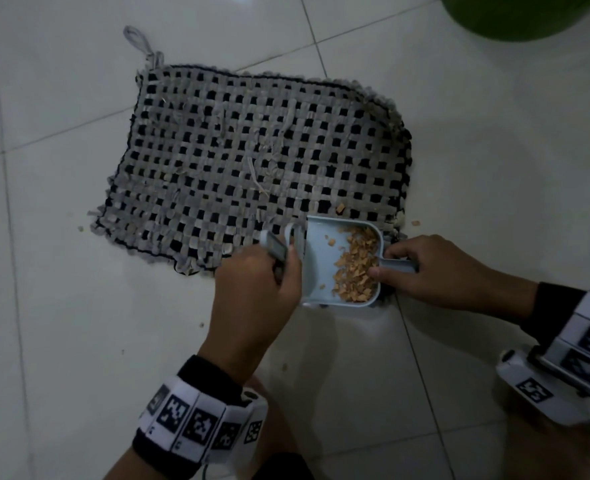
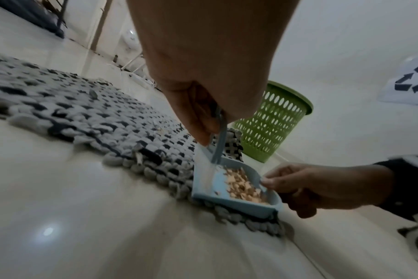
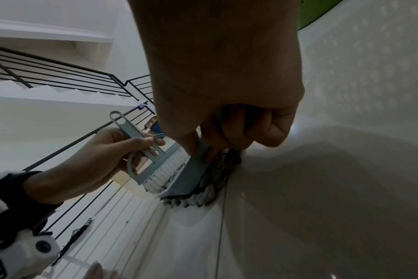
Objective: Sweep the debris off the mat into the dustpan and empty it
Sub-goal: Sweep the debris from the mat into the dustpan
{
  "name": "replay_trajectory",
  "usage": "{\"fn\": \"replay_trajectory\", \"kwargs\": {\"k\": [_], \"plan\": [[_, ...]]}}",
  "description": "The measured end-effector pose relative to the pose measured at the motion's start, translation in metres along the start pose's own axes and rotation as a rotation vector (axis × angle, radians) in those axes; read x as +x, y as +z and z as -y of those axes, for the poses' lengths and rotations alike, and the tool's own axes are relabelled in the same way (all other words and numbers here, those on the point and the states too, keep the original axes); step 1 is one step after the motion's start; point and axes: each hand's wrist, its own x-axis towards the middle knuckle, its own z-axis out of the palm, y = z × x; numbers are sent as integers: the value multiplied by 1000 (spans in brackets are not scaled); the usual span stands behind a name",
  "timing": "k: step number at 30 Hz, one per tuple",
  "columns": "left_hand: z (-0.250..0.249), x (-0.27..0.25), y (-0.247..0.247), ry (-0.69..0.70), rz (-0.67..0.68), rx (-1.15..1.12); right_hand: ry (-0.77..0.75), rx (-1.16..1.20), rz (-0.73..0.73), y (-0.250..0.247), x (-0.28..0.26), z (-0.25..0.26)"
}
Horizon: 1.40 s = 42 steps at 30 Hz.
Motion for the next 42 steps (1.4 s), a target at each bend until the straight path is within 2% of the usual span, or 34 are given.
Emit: {"fn": "replay_trajectory", "kwargs": {"k": [3,5,9,13,17,22,27,31,34,36,38,40,42], "plan": [[-6,-3,11,83,73,-45,-8,8,1,0,0,0],[-11,-1,10,105,51,-115,-19,16,1,0,-1,0],[-15,16,-4,5,-21,-275,-39,75,-49,6,-17,-5],[-21,41,-8,24,-34,-270,16,207,-171,25,-48,-12],[-23,64,4,86,48,-200,123,331,-291,48,-71,-20],[-20,77,25,178,159,-101,206,363,-431,55,-68,-16],[-26,55,31,221,243,-55,225,307,-449,53,-58,-20],[-36,30,31,222,352,-109,230,278,-435,51,-56,-22],[-34,35,25,141,251,-196,221,274,-425,50,-56,-21],[-29,46,16,121,140,-180,222,273,-431,50,-55,-20],[-21,56,12,114,85,-120,219,274,-439,50,-55,-20],[-19,61,17,118,91,-62,213,283,-437,51,-55,-19],[-24,57,27,175,165,-52,210,277,-436,51,-55,-19]]}}
